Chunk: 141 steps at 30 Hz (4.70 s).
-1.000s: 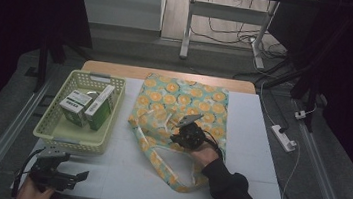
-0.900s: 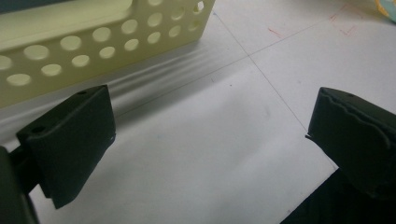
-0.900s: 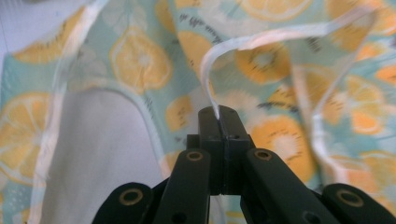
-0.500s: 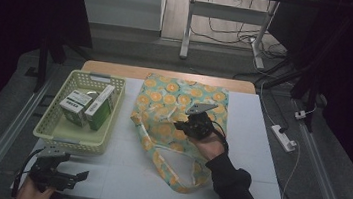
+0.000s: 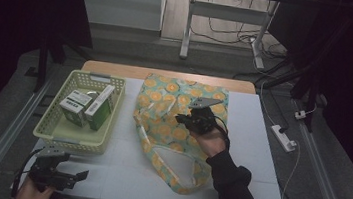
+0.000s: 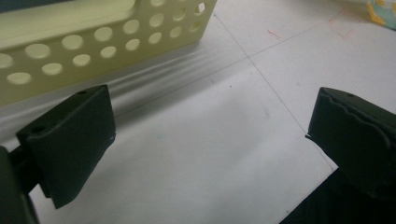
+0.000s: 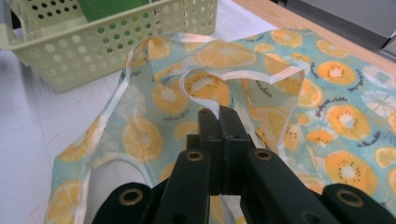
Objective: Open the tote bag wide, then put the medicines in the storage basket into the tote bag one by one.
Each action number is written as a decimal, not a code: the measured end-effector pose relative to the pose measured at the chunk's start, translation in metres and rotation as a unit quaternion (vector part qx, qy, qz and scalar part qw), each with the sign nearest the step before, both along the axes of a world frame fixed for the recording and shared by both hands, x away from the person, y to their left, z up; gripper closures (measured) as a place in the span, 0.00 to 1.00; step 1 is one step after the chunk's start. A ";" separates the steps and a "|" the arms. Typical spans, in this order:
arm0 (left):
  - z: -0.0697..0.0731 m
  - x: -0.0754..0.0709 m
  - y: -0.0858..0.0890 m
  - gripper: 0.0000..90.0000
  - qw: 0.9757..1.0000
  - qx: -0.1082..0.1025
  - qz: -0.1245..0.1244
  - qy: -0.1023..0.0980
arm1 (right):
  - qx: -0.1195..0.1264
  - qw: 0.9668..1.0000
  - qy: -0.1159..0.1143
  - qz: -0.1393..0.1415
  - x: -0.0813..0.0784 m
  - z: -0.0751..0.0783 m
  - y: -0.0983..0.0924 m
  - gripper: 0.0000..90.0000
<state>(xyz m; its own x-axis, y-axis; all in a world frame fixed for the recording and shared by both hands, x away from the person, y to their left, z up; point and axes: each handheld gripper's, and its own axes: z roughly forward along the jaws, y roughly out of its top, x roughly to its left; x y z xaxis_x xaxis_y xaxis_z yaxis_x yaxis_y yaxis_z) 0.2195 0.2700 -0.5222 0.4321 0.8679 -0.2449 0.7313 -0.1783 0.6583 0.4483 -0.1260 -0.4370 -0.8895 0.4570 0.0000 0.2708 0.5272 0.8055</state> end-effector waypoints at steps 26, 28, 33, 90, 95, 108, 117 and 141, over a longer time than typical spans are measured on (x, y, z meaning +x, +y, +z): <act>0.000 0.000 0.004 0.00 1.000 -0.016 0.013 0.000 | 0.013 1.000 -0.007 -0.014 0.003 0.008 -0.006 0.99; 0.002 -0.001 0.004 0.00 1.000 -0.015 0.017 -0.010 | 0.013 1.000 -0.006 -0.014 0.003 0.008 -0.006 0.99; 0.004 -0.002 0.006 0.00 1.000 -0.018 0.019 -0.012 | 0.015 1.000 -0.005 -0.014 0.003 0.008 -0.007 0.99; 0.059 0.070 0.043 0.00 0.997 -0.007 0.059 -0.054 | 0.014 1.000 -0.003 -0.010 0.002 0.012 -0.009 0.99; 0.062 0.081 0.050 0.00 0.996 0.016 0.062 -0.057 | 0.015 1.000 -0.002 -0.012 0.003 0.011 -0.010 0.99; 0.054 0.127 0.075 0.00 0.997 0.035 0.063 -0.033 | 0.013 1.000 0.005 -0.014 0.005 0.008 -0.010 0.99; 0.049 0.153 0.083 0.00 0.996 0.054 0.076 -0.014 | 0.015 1.000 0.004 -0.013 0.005 0.009 -0.010 0.99; 0.040 0.179 0.077 0.17 0.992 0.084 0.064 0.065 | 0.020 1.000 0.001 -0.013 0.004 0.012 -0.012 0.99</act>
